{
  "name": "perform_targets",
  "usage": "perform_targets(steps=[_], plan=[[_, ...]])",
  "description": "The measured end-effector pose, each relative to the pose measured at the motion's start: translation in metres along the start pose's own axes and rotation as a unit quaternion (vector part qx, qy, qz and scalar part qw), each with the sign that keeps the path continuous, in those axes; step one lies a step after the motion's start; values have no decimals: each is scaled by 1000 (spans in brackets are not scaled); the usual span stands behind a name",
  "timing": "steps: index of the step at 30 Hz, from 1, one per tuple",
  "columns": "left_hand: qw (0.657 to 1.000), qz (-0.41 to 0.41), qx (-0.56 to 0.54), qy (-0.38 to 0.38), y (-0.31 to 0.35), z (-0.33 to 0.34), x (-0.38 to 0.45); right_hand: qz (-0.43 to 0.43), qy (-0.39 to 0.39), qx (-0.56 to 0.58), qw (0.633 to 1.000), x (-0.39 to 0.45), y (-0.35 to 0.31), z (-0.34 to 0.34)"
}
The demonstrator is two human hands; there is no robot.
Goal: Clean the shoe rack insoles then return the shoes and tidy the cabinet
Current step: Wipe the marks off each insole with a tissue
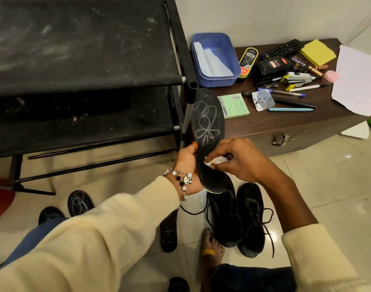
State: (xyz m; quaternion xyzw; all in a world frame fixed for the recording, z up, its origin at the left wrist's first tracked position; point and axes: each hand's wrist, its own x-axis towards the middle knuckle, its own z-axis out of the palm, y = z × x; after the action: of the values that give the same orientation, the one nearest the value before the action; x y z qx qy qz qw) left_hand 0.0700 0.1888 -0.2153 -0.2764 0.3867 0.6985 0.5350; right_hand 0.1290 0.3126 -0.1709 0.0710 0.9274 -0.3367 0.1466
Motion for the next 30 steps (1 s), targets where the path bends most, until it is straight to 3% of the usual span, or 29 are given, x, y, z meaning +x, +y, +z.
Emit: perform_targets(steps=[7, 11, 17, 21, 25, 30], plan=[[1000, 8, -4, 9, -2, -1, 2, 42, 178, -94, 979, 16, -9, 22], [1000, 6, -10, 8, 0, -3, 4, 27, 160, -26, 986, 14, -9, 23], [1000, 12, 9, -7, 7, 1, 3, 20, 24, 31, 999, 3, 3, 5], [998, -17, 46, -26, 7, 0, 3, 70, 93, -19, 993, 4, 12, 6], [998, -4, 51, -31, 10, 0, 3, 63, 152, -73, 984, 7, 10, 5], [999, 32, 21, -2, 20, 1, 6, 3, 133, -79, 988, 3, -3, 2]])
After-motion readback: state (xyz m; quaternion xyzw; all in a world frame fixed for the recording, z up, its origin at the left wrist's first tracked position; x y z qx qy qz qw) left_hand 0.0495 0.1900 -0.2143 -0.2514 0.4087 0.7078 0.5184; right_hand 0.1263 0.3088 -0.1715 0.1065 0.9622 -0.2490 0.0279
